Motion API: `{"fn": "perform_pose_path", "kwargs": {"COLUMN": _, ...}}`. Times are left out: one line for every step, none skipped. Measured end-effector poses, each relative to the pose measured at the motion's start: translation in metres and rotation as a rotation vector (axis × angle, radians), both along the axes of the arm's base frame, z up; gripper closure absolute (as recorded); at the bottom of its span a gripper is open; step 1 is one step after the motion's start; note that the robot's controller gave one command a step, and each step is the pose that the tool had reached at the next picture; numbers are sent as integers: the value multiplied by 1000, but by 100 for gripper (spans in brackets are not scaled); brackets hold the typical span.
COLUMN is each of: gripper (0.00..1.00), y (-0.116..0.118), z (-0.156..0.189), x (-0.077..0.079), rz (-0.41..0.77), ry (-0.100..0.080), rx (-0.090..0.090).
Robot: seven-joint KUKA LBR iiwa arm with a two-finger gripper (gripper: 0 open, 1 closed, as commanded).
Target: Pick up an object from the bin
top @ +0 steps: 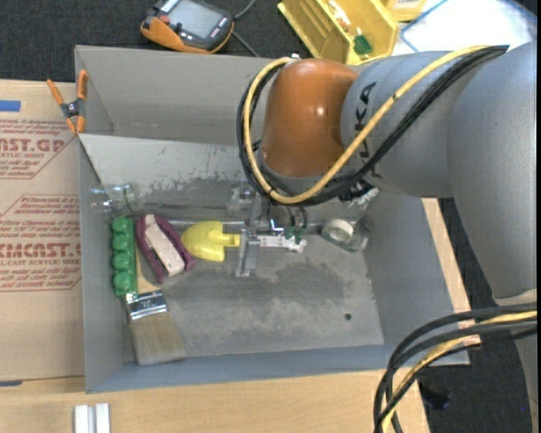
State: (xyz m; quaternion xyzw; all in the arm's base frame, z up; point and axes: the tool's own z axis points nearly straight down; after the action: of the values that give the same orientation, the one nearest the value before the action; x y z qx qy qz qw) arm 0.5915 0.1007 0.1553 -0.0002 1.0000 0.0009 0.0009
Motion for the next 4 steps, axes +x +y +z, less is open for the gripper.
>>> {"fn": "perform_pose_path", "kwargs": {"gripper": 0, "y": -59, "z": -21, "x": -4, "rz": -68, "ry": 4, "rx": 0}}
{"fn": "perform_pose_path", "kwargs": {"gripper": 0, "y": -70, "z": -36, "x": 2, "rz": 16, "ry": -3, "rx": 3}}
{"fn": "perform_pose_path", "kwargs": {"gripper": 0, "y": -64, "z": -36, "x": -14, "rz": -119, "ry": 2, "rx": 2}}
{"fn": "perform_pose_path", "kwargs": {"gripper": 0, "y": -62, "z": -85, "x": -13, "rz": -26, "ry": -8, "rx": 3}}
